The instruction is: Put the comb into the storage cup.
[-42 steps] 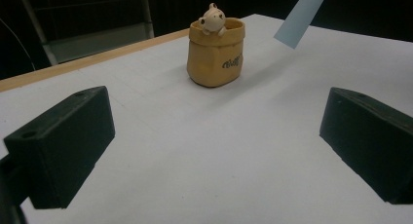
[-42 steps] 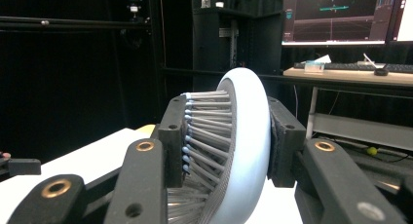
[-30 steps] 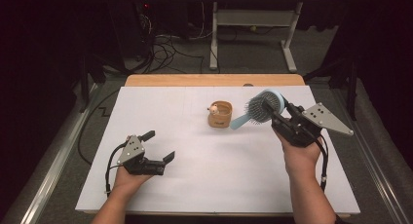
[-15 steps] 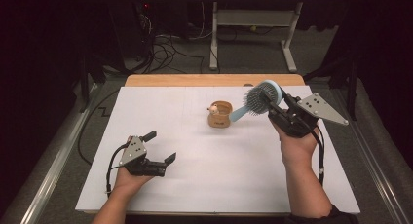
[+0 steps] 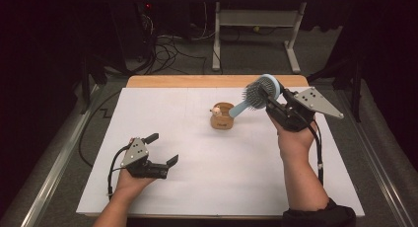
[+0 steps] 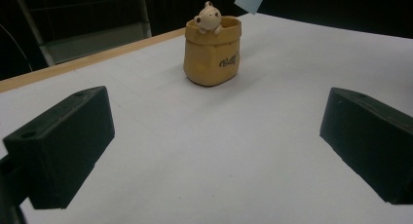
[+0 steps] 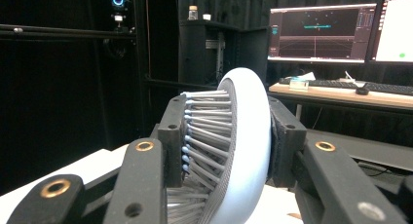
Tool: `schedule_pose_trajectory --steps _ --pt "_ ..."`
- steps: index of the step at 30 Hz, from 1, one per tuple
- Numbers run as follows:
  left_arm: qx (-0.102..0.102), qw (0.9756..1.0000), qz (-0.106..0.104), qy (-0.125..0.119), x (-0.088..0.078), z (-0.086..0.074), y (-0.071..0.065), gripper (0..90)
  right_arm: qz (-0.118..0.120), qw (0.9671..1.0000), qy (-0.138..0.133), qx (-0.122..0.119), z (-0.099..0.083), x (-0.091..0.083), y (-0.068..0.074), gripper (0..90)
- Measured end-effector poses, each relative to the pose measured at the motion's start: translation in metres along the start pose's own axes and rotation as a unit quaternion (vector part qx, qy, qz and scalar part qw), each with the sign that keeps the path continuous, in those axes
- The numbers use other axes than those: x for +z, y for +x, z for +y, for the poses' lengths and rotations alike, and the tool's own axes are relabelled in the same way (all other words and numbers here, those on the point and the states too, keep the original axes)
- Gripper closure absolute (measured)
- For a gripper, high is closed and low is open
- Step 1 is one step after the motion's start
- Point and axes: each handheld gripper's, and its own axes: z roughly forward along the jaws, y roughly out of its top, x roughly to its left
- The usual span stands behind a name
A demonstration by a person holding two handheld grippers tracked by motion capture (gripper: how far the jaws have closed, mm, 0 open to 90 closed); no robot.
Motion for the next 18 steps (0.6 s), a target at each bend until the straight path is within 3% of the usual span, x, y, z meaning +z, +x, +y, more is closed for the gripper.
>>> schedule_pose_trajectory --steps 18 --pt "-0.002 1.0 -0.001 -0.004 0.0 0.0 0.0 0.0 -0.004 1.0 -0.004 0.002 0.001 0.025 0.004 60.2"
